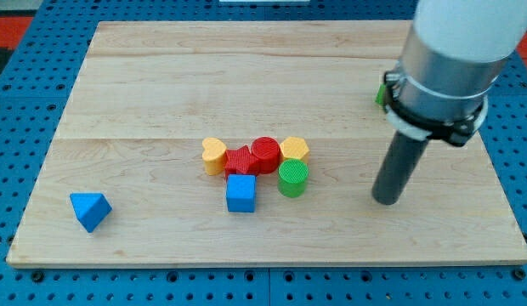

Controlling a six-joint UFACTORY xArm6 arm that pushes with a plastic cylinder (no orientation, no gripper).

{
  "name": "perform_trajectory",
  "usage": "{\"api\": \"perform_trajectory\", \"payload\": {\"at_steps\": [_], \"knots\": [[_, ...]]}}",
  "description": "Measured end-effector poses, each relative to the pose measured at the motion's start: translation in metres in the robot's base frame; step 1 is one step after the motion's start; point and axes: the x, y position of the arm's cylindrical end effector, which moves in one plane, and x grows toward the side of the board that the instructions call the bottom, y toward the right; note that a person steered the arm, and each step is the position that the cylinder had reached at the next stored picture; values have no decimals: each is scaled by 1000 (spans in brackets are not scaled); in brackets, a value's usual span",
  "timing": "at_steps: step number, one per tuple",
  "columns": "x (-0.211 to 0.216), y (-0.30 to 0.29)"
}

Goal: Slide the green cicle to the left of the green star

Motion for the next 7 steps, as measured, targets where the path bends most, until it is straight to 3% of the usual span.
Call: {"api": "perform_trajectory", "payload": {"at_steps": [3,5,7], "knots": [[8,-148],[-9,-82],[-60,-56]]}}
